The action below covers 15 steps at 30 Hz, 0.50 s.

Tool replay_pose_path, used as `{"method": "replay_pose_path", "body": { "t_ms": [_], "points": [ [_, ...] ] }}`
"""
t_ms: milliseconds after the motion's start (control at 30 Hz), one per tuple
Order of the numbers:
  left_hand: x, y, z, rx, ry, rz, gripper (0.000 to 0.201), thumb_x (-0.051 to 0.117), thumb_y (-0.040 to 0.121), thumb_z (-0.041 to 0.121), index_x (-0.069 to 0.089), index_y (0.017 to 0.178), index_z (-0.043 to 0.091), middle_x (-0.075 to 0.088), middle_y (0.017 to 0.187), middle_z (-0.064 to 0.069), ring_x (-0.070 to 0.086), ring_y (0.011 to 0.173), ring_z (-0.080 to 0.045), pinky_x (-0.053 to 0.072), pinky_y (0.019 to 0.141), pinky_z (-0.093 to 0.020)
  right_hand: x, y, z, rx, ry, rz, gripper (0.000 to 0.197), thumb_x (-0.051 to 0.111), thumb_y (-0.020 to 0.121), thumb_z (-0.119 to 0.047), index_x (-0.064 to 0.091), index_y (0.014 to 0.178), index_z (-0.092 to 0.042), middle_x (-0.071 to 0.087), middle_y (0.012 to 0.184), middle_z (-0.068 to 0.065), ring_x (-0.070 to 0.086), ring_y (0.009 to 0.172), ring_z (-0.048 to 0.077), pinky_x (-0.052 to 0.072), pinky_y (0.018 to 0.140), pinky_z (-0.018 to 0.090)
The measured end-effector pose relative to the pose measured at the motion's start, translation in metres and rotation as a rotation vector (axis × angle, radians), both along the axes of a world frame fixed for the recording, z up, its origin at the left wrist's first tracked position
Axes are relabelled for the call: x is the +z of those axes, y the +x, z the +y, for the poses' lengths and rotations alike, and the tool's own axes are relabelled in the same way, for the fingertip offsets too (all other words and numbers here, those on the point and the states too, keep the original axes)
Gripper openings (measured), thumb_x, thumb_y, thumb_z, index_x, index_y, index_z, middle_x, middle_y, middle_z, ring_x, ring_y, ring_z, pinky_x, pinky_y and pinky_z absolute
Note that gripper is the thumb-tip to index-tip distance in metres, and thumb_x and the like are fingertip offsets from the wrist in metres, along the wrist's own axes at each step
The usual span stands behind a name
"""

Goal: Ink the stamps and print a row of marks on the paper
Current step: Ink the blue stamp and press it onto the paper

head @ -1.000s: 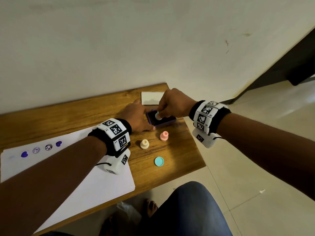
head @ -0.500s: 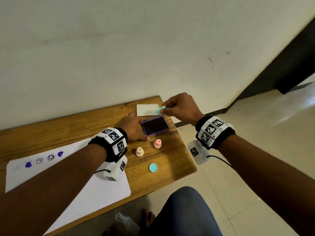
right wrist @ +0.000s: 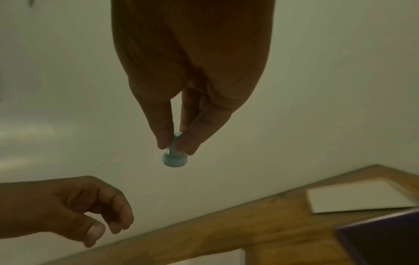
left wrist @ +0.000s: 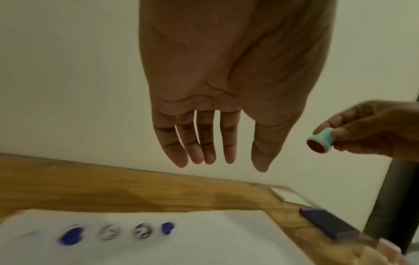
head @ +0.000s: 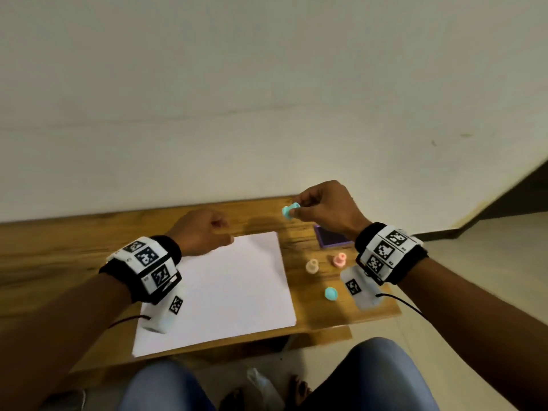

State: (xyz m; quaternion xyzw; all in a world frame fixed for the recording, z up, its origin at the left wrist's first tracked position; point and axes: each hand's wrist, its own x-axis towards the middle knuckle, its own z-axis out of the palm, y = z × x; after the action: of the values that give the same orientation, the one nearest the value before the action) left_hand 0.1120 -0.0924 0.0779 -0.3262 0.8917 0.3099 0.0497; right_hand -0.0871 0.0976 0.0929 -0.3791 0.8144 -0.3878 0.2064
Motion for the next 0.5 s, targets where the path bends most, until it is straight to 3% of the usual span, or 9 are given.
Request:
{"method": "replay_pose_path", "body": {
  "t_ms": [100,133,200,233,333,400,500],
  "points": [
    [-0.014,0.052,-0.013,-0.044,-0.031,-0.085,0.032,0.076,0.079,0.037,0.069,0.106,0.023,0.062,0.111,0.004,0.060,0.107,-0.018,0.047,0.089,-0.030,-0.007,0.034,-0.039,0.080,0.072,0.049,0.020,0.087,0.070,-0.037,0.080,0.081,-0.021,0.075,0.071,-0.007,0.065,0.062,0.002,0.053,0.061,0.024],
    [-0.020,0.065,-0.015,-0.068,-0.035,-0.118,0.033,0.074,0.080,0.040,0.067,0.109,0.026,0.060,0.113,0.006,0.058,0.111,-0.016,0.045,0.092,-0.030,-0.012,0.042,-0.050,0.108,0.099,0.078,0.021,0.086,0.070,-0.038,0.080,0.082,-0.022,0.075,0.072,-0.007,0.066,0.065,0.004,0.052,0.062,0.022],
    [-0.028,0.087,-0.017,-0.094,-0.041,-0.173,0.038,0.069,0.082,0.046,0.063,0.116,0.031,0.055,0.126,0.009,0.052,0.121,-0.014,0.041,0.100,-0.032,-0.019,0.060,-0.070,0.163,0.165,0.142,0.022,0.085,0.072,-0.039,0.079,0.084,-0.022,0.074,0.076,-0.007,0.062,0.065,0.005,0.041,0.055,0.008],
    [-0.032,0.094,-0.018,-0.107,-0.043,-0.194,0.041,0.067,0.083,0.048,0.060,0.120,0.032,0.051,0.132,0.010,0.048,0.125,-0.014,0.039,0.104,-0.034,-0.022,0.068,-0.078,0.182,0.187,0.162,0.022,0.084,0.073,-0.037,0.079,0.085,-0.020,0.074,0.077,-0.006,0.061,0.065,0.006,0.038,0.051,0.008],
    [-0.045,0.111,-0.019,-0.155,-0.097,-0.243,0.050,0.061,0.085,0.050,0.052,0.131,0.035,0.044,0.141,0.010,0.041,0.130,-0.016,0.038,0.106,-0.038,-0.040,0.085,-0.102,0.231,0.249,0.196,0.020,0.084,0.073,-0.032,0.079,0.083,-0.016,0.074,0.076,-0.001,0.061,0.063,0.011,0.043,0.057,0.021],
    [-0.051,0.114,-0.017,-0.206,-0.162,-0.265,0.057,0.060,0.085,0.051,0.046,0.138,0.037,0.042,0.143,0.008,0.039,0.131,-0.019,0.037,0.106,-0.040,-0.049,0.090,-0.111,0.233,0.293,0.219,0.019,0.084,0.071,-0.029,0.078,0.082,-0.015,0.075,0.080,0.002,0.066,0.072,0.017,0.050,0.066,0.028],
    [-0.061,0.119,-0.013,-0.238,-0.154,-0.276,0.063,0.062,0.085,0.047,0.040,0.144,0.034,0.039,0.146,0.005,0.036,0.132,-0.021,0.035,0.104,-0.036,-0.061,0.097,-0.125,0.257,0.344,0.265,0.020,0.084,0.071,-0.029,0.079,0.083,-0.015,0.074,0.082,0.002,0.067,0.079,0.019,0.048,0.069,0.028]
  ]
}}
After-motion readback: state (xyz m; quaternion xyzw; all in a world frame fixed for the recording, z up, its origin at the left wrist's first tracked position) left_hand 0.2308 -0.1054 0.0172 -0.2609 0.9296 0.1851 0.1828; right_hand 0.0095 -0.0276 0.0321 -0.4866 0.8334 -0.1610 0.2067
